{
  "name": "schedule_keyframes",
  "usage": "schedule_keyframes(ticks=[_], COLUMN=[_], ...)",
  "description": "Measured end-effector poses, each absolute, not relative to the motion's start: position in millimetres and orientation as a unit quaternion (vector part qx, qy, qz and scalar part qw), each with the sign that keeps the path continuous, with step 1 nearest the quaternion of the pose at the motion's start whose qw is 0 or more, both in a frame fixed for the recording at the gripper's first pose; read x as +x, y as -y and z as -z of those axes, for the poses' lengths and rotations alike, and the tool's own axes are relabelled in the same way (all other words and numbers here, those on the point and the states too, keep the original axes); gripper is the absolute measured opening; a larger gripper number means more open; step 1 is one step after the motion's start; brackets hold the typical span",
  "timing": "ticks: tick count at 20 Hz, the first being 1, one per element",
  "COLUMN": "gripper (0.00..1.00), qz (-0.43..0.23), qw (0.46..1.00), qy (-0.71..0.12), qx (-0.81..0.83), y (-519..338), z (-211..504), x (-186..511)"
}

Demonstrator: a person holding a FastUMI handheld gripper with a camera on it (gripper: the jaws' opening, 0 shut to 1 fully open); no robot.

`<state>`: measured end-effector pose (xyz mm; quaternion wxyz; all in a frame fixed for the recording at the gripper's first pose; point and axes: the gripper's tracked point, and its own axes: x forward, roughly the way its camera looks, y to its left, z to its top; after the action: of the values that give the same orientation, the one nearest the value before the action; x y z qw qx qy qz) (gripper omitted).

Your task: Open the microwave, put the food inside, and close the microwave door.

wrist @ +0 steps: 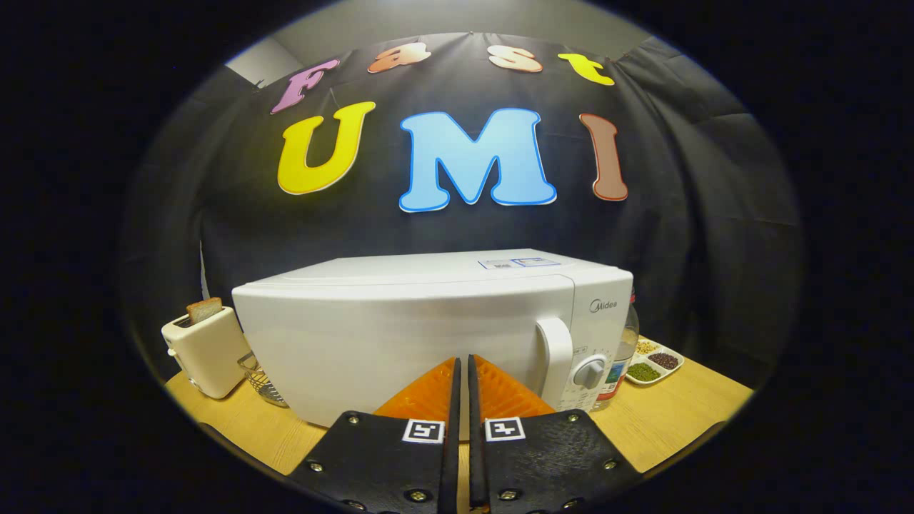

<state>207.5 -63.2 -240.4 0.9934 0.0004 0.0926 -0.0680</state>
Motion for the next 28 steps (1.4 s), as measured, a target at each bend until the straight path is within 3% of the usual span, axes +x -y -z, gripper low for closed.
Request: schedule_keyframes(ticks=[14,20,22,23,25,28], gripper=[0.07,0.08,0.66,0.90,0.95,0.97], qz=[-0.037,-0.009,0.021,0.050,0.094,0.066], qw=[0.998,0.999,0.999,0.997,0.991,0.995], qy=[-0.042,-0.028,-0.011,0.001,0.024,0.014], qx=[0.007,-0.011,-0.044,-0.066,-0.096,-0.076], y=[17,20,26,36,41,18], z=[37,-11,-18,-21,-25,-11], x=[64,45,42,43,41,41])
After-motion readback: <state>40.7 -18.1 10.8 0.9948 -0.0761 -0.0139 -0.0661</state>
